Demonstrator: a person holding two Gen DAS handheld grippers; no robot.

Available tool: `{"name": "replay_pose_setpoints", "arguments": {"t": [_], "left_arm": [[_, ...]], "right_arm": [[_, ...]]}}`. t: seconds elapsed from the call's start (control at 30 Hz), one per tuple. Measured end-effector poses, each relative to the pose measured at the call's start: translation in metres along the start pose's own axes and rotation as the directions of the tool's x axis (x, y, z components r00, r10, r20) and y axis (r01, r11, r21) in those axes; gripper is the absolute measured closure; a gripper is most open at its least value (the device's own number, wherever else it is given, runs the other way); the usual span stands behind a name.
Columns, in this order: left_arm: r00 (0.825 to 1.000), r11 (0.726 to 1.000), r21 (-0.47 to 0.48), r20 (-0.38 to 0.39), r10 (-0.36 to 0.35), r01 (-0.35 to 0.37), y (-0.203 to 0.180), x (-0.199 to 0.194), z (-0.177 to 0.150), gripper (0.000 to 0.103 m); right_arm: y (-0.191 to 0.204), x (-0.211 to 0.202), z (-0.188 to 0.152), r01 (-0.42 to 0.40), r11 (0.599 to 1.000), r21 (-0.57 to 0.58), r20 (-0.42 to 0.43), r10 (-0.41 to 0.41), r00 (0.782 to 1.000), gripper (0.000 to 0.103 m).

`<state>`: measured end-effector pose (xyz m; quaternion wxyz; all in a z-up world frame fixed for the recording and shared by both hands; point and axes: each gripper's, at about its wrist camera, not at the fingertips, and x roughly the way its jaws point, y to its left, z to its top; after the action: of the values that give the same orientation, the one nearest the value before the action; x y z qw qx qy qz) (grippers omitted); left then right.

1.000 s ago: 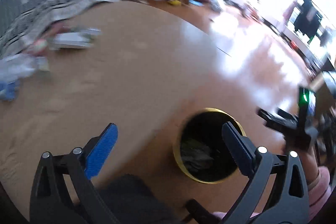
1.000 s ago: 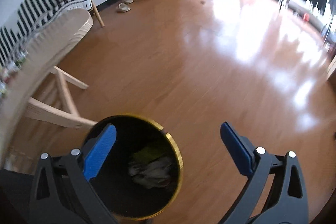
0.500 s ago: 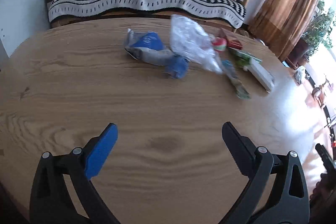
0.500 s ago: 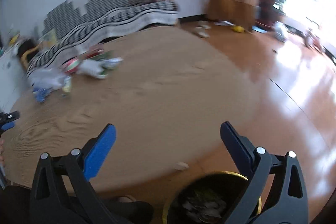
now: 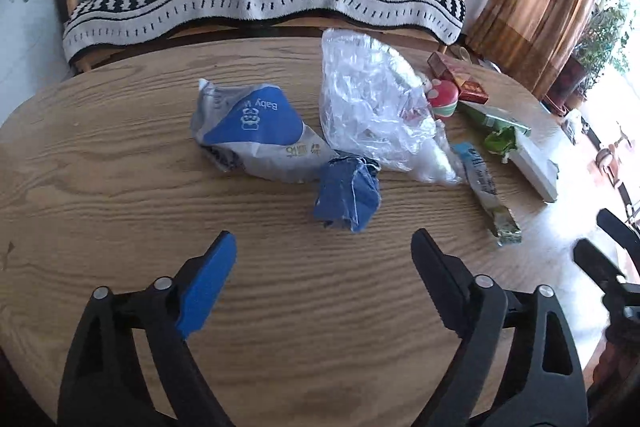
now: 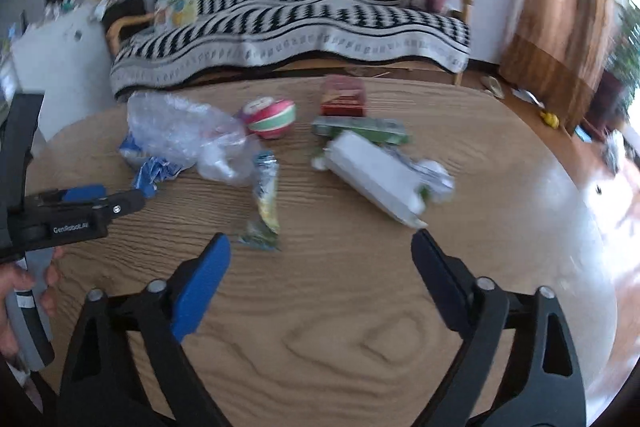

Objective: Collect trash
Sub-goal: 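Grasp blue crumpled wrapper with left gripper while right gripper grasps snack stick wrapper, then carry both wrappers over the black bin and open both grippers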

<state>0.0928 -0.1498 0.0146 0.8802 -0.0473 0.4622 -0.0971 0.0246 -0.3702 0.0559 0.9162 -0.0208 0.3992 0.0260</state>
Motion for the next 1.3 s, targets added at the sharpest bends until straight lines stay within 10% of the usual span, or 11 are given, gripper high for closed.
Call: {"name": "replay_pose_setpoints", "arguments": {"t": [0.13,0.3,0.43,0.9,1.3], "left_arm": [[1.000,1.000,0.019,-0.003,-0.025,0.025,-0.005,0.012,0.008,0.030],[0.998,0.997,0.037,-0.016,-0.063,0.063,-0.005,0.028,0.019,0.075],[0.994,0.994,0.020,-0.017,-0.110,0.110,0.001,0.027,0.017,0.076],[0.993,0.994,0.053,0.067,-0.099,0.095,0.000,-0.017,0.008,0.076],[0.991,0.994,0.027,0.088,-0.105,0.103,0.019,-0.024,0.010,0.076]], "right_arm": [[0.022,0.034,0.007,-0.013,0.997,-0.081,-0.071,0.007,0.997,0.032],[0.036,0.073,0.011,0.002,0.990,-0.144,-0.135,-0.022,0.991,0.051],[0.034,0.073,0.010,-0.047,0.994,-0.098,-0.124,0.034,0.992,0.073],[0.034,0.029,0.007,-0.043,0.999,-0.018,0.029,0.044,0.999,0.075],[0.035,0.041,0.013,-0.067,0.998,-0.014,-0.008,0.066,0.998,0.075]]}}
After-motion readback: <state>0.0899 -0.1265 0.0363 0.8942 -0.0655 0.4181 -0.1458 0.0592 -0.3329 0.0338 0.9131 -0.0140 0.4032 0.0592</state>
